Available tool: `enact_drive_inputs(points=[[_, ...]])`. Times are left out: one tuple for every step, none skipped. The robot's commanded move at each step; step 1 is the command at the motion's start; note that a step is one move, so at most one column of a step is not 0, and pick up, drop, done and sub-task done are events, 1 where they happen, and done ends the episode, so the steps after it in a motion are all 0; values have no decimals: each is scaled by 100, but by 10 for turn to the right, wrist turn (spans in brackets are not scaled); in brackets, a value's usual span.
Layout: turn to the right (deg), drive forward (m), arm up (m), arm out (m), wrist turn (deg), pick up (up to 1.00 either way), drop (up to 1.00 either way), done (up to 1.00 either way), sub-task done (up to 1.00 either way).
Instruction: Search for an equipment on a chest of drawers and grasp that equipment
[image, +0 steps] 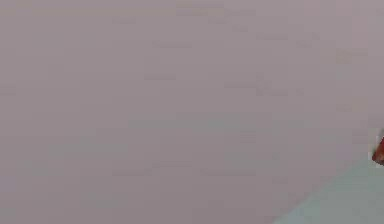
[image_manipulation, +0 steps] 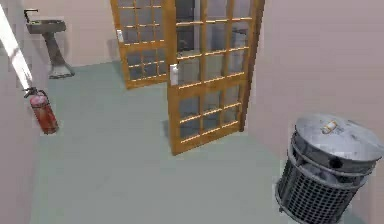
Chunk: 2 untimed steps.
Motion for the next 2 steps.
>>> enact_drive_inputs(points=[[450, 0, 0, 0, 0, 0, 0, 0, 0], [450, 0, 0, 0, 0, 0, 0, 0, 0]])
